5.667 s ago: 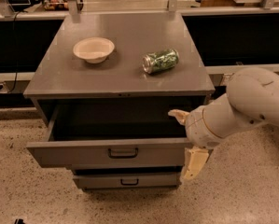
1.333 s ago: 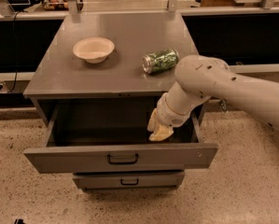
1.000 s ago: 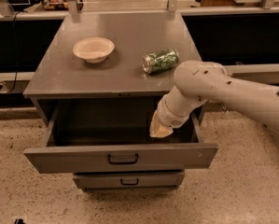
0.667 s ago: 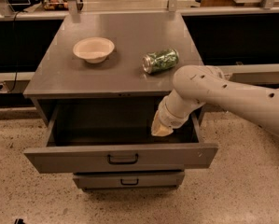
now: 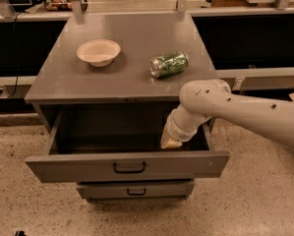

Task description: Open top drawer

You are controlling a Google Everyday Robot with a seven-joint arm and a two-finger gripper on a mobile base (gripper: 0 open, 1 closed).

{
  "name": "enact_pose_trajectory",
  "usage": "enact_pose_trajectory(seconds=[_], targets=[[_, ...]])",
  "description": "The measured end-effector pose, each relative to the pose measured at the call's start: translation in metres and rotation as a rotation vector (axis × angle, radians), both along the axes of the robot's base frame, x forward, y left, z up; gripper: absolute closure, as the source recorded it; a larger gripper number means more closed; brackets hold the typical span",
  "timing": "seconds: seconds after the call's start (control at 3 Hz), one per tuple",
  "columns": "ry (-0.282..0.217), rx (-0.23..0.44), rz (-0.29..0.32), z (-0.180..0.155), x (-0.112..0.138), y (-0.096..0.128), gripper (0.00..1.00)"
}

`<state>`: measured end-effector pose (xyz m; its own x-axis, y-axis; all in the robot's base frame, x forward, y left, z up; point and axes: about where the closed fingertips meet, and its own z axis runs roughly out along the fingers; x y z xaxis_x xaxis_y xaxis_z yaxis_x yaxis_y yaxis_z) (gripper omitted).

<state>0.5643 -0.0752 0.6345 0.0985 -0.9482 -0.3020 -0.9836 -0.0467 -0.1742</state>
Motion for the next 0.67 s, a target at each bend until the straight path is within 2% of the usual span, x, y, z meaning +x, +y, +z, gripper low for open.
enact_pose_trajectory(seconds=[0.33, 0.67], targets=[[0.063, 0.007, -0.006, -0.0043, -0.0292, -0.0077, 1.0], [0.064, 0.007, -0.006, -0.0042, -0.0303, -0.0079, 1.0]])
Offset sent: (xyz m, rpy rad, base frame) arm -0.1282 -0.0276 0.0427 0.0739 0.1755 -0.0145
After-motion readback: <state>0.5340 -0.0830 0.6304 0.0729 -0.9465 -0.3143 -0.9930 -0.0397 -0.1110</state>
